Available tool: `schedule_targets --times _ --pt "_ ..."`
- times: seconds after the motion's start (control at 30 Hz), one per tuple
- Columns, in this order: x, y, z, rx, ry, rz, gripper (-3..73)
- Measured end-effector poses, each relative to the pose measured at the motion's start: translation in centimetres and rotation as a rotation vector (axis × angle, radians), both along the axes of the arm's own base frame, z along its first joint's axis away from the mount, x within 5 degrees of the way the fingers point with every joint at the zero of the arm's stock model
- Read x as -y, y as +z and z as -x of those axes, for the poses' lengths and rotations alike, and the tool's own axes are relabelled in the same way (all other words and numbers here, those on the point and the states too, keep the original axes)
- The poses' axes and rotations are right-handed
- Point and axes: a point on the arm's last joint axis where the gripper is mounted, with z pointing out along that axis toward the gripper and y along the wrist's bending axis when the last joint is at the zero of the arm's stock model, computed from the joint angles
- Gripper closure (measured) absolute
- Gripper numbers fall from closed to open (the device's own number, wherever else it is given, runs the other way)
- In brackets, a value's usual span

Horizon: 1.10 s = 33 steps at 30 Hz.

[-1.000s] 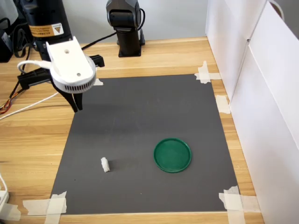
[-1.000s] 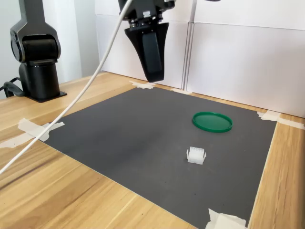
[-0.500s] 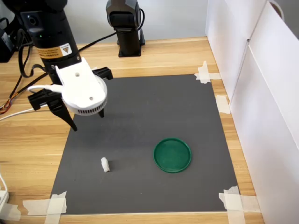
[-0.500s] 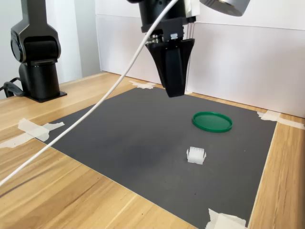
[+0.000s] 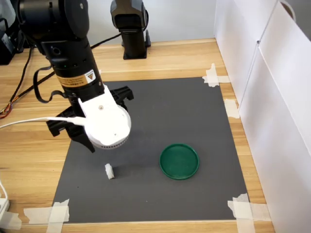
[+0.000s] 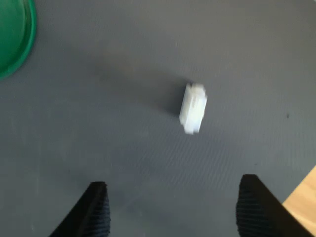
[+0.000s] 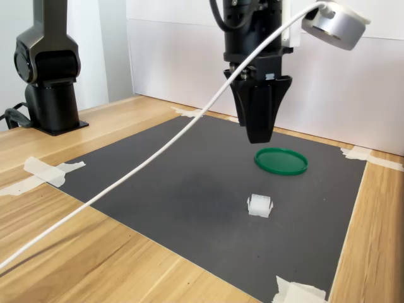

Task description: Grasp a white terminal and put it in the green lid.

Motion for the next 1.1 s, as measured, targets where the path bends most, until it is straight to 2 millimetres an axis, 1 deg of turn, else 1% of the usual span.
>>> schedule_targets --times 0.1,0.37,0.57,0.7,0.9,1.1 --pt "-0.1 -0.8 -0.5 -0.031 -0.007 -0.003 6.1" --pt "-0.1 -4.3 -1.5 -0.118 -0.009 -0.005 6.1" --pt "-0.3 -5.9 -2.0 -0.146 -0.014 -0.029 6.1" --pt "-0.3 -6.6 -2.4 -0.140 -0.017 -0.030 6.1" --pt "-0.3 -6.7 -2.6 -0.123 -0.019 -0.034 6.1" --pt "-0.3 -7.3 -2.8 -0.133 -0.020 -0.036 6.3"
